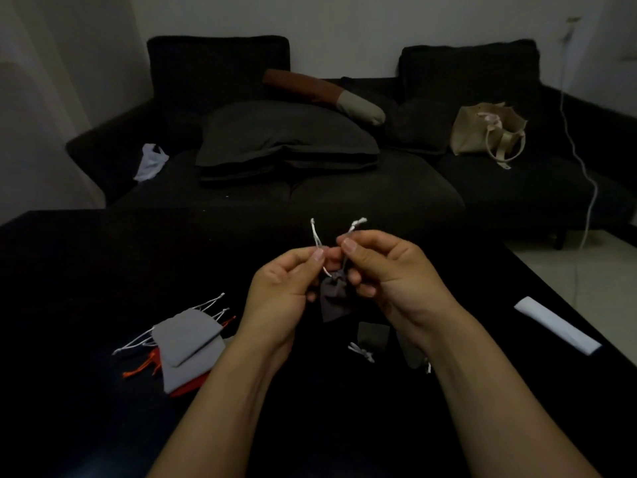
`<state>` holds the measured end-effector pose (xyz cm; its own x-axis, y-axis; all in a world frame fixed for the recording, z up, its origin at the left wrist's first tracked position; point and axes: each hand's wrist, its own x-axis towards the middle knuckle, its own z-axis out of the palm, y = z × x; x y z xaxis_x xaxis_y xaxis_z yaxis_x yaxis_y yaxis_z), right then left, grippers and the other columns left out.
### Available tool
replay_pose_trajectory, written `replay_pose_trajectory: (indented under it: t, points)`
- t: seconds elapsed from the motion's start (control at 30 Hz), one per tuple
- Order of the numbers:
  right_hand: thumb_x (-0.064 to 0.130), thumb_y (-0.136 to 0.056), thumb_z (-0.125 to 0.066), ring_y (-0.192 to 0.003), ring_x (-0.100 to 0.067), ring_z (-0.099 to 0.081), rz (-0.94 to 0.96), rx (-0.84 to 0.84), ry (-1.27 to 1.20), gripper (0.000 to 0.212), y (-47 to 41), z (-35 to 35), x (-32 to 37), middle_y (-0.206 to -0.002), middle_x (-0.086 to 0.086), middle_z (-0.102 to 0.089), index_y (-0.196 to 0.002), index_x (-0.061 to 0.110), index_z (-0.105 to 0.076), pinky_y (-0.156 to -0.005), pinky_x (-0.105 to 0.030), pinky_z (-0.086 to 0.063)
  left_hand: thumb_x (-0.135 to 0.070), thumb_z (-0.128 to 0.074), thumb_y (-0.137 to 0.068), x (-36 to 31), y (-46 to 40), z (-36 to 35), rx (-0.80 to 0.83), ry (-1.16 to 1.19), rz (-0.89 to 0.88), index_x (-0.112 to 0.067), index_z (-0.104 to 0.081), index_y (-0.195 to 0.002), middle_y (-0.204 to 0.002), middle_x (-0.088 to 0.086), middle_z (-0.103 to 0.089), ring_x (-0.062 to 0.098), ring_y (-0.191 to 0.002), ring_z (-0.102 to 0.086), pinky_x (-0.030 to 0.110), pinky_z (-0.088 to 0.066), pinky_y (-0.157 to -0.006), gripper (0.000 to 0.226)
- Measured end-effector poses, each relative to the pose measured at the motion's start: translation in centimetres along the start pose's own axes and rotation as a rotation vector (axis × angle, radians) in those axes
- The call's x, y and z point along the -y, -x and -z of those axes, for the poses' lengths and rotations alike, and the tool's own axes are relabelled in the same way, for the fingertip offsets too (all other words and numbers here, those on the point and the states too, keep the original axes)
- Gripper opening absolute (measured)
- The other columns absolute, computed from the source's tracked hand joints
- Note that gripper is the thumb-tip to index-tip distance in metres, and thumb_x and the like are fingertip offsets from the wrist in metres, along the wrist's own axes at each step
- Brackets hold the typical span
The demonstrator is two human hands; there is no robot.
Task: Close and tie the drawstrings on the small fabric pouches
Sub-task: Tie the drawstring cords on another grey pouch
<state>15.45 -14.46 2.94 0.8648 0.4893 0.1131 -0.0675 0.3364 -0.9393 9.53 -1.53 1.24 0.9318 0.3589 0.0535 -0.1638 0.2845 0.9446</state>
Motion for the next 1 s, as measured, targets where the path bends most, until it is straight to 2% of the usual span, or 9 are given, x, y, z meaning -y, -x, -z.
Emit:
replay_pose_trajectory:
  t: [0.1, 0.2, 0.27, 0.4, 0.47, 0.67, 0.8, 0.87, 1.0]
  points:
    - [0.009, -0.079, -0.074, -0.061, -0.006, -0.056, 0.143, -0.032, 0.216, 0.006, -0.1, 0.4, 0.0, -0.082, -0.001, -0.07, -0.081, 0.014, -0.076, -0.05, -0.013, -0.04, -0.015, -0.061, -0.094, -0.1, -0.2, 0.5, -0.023, -0.124, -0.035, -0.012, -0.074, -0.091, -0.073, -0.002, -0.071, 0.006, -0.069, -0.066, 0.018, -0.051, -0.063, 0.014]
    - [0.007, -0.076, -0.078, -0.1, -0.004, -0.065, 0.322, 0.029, 0.483, 0.011, -0.3, 0.7, 0.3, -0.118, 0.001, -0.064, -0.081, 0.017, -0.077, -0.081, -0.015, -0.048, -0.008, -0.06, -0.093, -0.4, -0.3, 0.9, 0.053, -0.258, -0.046, -0.018, -0.075, -0.079, -0.067, -0.004, -0.068, 0.002, -0.063, -0.062, 0.014, -0.047, -0.058, 0.022]
    - [0.004, -0.077, -0.077, -0.112, -0.003, -0.062, 0.324, 0.092, 0.527, 0.01, -0.3, 0.9, 0.4, -0.125, -0.002, -0.064, -0.084, 0.011, -0.078, -0.087, -0.016, -0.048, -0.005, -0.059, -0.093, -0.5, -0.1, 1.0, 0.137, -0.262, -0.002, -0.018, -0.075, -0.08, -0.069, -0.003, -0.069, 0.003, -0.064, -0.063, 0.014, -0.048, -0.058, 0.024]
    - [-0.002, -0.079, -0.073, -0.073, -0.005, -0.068, 0.229, 0.094, 0.433, 0.009, 0.0, 1.0, 0.3, -0.088, -0.011, -0.075, -0.088, -0.001, -0.075, -0.063, -0.014, -0.049, -0.006, -0.06, -0.092, -0.6, 0.2, 1.2, 0.198, -0.251, 0.037, -0.01, -0.075, -0.095, -0.078, 0.001, -0.073, 0.007, -0.073, -0.068, 0.017, -0.054, -0.065, 0.016]
    - [0.001, -0.079, -0.074, -0.067, -0.005, -0.066, 0.186, 0.046, 0.43, 0.007, 0.0, 1.1, 0.4, -0.076, -0.008, -0.074, -0.085, 0.003, -0.076, -0.058, -0.015, -0.049, -0.008, -0.059, -0.092, -0.5, 0.3, 1.1, 0.205, -0.233, 0.07, -0.007, -0.074, -0.099, -0.085, 0.004, -0.074, 0.01, -0.079, -0.069, 0.02, -0.055, -0.072, 0.017]
    - [0.003, -0.079, -0.076, -0.067, -0.01, -0.067, 0.137, -0.021, 0.455, 0.004, 0.0, 1.4, 0.5, -0.074, -0.008, -0.075, -0.082, 0.006, -0.077, -0.06, -0.019, -0.052, -0.011, -0.062, -0.09, 0.0, 0.0, 0.2, 0.181, -0.196, 0.141, -0.016, -0.079, -0.09, -0.09, 0.008, -0.075, 0.017, -0.087, -0.069, 0.027, -0.053, -0.076, 0.017]
    - [0.006, -0.076, -0.079, -0.077, -0.02, -0.074, 0.106, -0.039, 0.528, 0.005, 0.0, 1.4, 0.4, -0.077, -0.009, -0.076, -0.081, 0.008, -0.078, -0.075, -0.032, -0.059, -0.011, -0.069, -0.086, 0.1, 0.2, 0.3, 0.191, -0.354, 0.051, -0.015, -0.078, -0.093, -0.094, 0.018, -0.074, 0.025, -0.091, -0.071, 0.035, -0.054, -0.083, 0.011]
    - [0.008, -0.077, -0.079, -0.075, -0.019, -0.072, 0.078, -0.037, 0.539, 0.004, 0.1, 1.3, 0.4, -0.077, -0.01, -0.076, -0.081, 0.009, -0.078, -0.07, -0.03, -0.058, -0.012, -0.068, -0.088, 0.2, 0.3, 0.4, 0.194, -0.385, 0.041, -0.016, -0.079, -0.091, -0.093, 0.013, -0.076, 0.027, -0.094, -0.072, 0.036, -0.055, -0.085, 0.012]
    - [0.01, -0.08, -0.077, -0.062, -0.01, -0.065, 0.018, -0.023, 0.519, 0.001, 0.2, 1.2, 0.5, -0.071, -0.008, -0.074, -0.08, 0.009, -0.078, -0.055, -0.02, -0.049, -0.012, -0.064, -0.091, 0.1, 0.4, 0.4, 0.191, -0.363, 0.074, -0.008, -0.076, -0.09, -0.082, 0.006, -0.076, 0.012, -0.077, -0.072, 0.02, -0.053, -0.066, 0.013]
